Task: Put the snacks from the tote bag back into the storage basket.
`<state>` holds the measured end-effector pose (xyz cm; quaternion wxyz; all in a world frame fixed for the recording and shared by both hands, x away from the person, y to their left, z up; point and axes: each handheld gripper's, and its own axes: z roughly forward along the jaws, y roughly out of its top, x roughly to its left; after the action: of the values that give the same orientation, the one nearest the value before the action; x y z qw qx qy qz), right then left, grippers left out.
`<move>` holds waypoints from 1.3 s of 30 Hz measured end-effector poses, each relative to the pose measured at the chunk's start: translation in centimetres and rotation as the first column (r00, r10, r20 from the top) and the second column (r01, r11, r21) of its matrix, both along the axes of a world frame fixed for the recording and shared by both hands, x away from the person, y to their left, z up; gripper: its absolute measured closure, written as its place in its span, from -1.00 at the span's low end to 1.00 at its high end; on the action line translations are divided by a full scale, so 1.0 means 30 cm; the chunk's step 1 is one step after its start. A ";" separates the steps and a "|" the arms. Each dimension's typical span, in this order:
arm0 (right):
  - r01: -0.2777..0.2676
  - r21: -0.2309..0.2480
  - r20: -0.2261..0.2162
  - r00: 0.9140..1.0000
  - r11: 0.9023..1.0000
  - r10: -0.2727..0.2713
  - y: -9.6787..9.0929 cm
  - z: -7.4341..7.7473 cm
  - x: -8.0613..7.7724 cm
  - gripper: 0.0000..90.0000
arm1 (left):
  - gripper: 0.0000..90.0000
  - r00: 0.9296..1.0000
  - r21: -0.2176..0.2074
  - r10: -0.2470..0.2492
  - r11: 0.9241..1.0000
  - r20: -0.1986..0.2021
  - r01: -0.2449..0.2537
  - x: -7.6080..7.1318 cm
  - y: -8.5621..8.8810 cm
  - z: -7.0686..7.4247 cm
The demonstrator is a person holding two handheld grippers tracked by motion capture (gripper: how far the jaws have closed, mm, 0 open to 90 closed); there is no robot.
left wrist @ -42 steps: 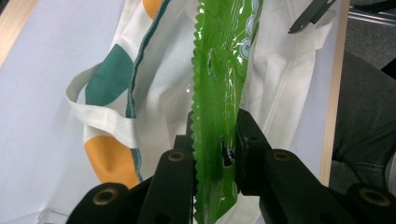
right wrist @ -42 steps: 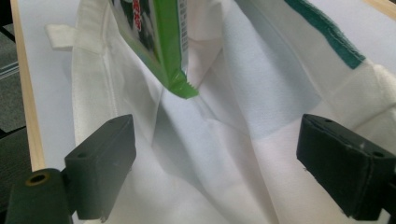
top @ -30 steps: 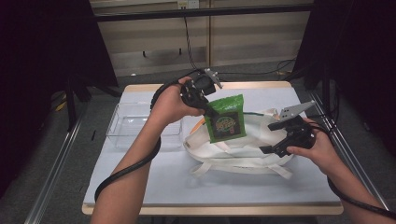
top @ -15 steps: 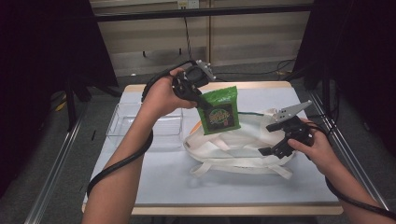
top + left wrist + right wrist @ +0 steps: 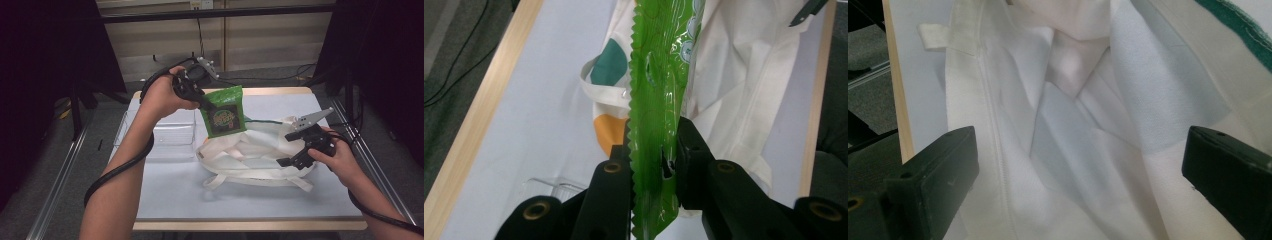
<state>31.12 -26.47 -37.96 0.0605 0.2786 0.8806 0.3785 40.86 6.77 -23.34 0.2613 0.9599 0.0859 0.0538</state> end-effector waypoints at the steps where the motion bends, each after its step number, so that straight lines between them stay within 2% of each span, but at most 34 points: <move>1: -0.001 0.002 0.000 1.000 1.000 0.001 0.001 0.000 0.000 -0.98 | 0.75 1.000 -0.004 0.001 1.000 0.003 -0.001 0.004 0.006 0.002; 9: 0.001 0.000 -0.002 1.000 1.000 -0.001 0.000 0.000 0.000 -0.98 | 0.75 1.000 -0.012 0.006 1.000 0.022 -0.006 0.013 0.040 0.027; 14: -0.002 0.000 -0.005 1.000 1.000 0.002 0.002 0.000 -0.002 -0.98 | 0.75 1.000 -0.004 0.022 1.000 0.020 -0.022 0.014 0.057 0.040; 17: -0.004 -0.002 0.001 1.000 1.000 0.004 0.006 0.000 -0.002 -0.98 | 0.75 0.999 0.009 0.013 1.000 0.033 -0.013 0.027 0.074 0.045; 22: -0.009 -0.001 -0.002 1.000 1.000 0.009 0.011 -0.001 -0.004 -0.98 | 0.75 0.999 0.009 0.038 0.999 0.031 -0.039 0.033 0.096 0.042; 29: -0.003 0.003 0.002 1.000 1.000 0.003 0.009 -0.001 -0.002 -0.98 | 0.75 0.998 0.010 0.047 0.999 0.031 -0.048 0.045 0.125 0.039; 39: -0.006 0.001 -0.001 1.000 1.000 0.006 0.014 -0.006 -0.001 -0.98 | 0.75 0.997 0.035 0.074 0.997 0.029 -0.075 0.057 0.163 0.032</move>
<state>31.08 -26.05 -38.14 0.0589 0.2760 0.8812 0.3792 42.56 11.65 -22.39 0.2427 0.9598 0.1171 0.0786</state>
